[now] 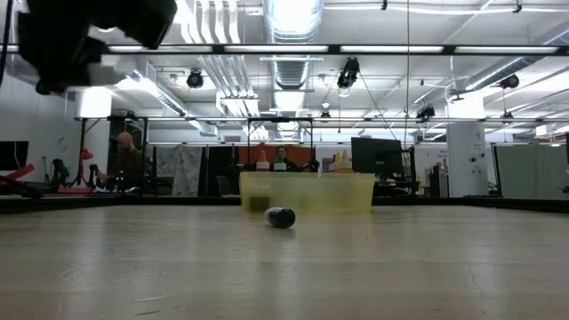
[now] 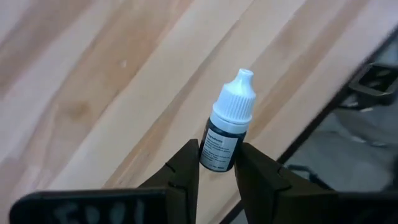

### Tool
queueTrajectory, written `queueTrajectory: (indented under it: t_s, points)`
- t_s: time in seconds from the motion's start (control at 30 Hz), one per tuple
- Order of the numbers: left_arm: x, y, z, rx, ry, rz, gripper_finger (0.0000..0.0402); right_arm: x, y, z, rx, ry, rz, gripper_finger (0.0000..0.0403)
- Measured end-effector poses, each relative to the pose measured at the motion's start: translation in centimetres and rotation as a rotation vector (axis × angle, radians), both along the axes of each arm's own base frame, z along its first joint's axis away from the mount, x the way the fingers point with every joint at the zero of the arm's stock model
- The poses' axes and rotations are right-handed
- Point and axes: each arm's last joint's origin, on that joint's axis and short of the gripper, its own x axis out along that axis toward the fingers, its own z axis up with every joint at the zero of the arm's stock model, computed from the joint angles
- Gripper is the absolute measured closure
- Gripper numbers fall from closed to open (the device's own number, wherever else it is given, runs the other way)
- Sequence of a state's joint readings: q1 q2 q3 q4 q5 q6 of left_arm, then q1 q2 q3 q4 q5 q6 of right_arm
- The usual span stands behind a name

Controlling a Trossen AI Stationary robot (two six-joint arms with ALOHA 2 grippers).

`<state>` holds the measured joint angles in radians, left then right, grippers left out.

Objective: Pick & Place food coloring
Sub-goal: Put the small black food coloring bottle into the yellow bin

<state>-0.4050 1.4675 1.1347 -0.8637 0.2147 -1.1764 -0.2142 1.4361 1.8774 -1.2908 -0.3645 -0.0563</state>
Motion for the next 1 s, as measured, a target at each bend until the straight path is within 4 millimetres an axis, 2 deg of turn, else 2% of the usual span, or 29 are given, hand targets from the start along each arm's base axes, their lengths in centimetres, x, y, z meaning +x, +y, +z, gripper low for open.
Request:
queueTrajectory:
  t_s: [0.33,0.63,1.0]
  points:
    - [1.8,3.4,4.1,0.013,-0.294,-0.005,0.0333,0.5,-0.1,0.5,-0.016,-0.077,0.001,0.0289]
    - [3.4,6.1,9.2,0.074,-0.533,-0.049,0.0333,0.7,-0.1,0.9,-0.026,-0.127,0.007,0.0278]
    - [3.5,9.0,15.9,0.178,-0.786,-0.069,0.0333,-0.3,0.2,4.6,-0.044,-0.309,0.064,0.0258]
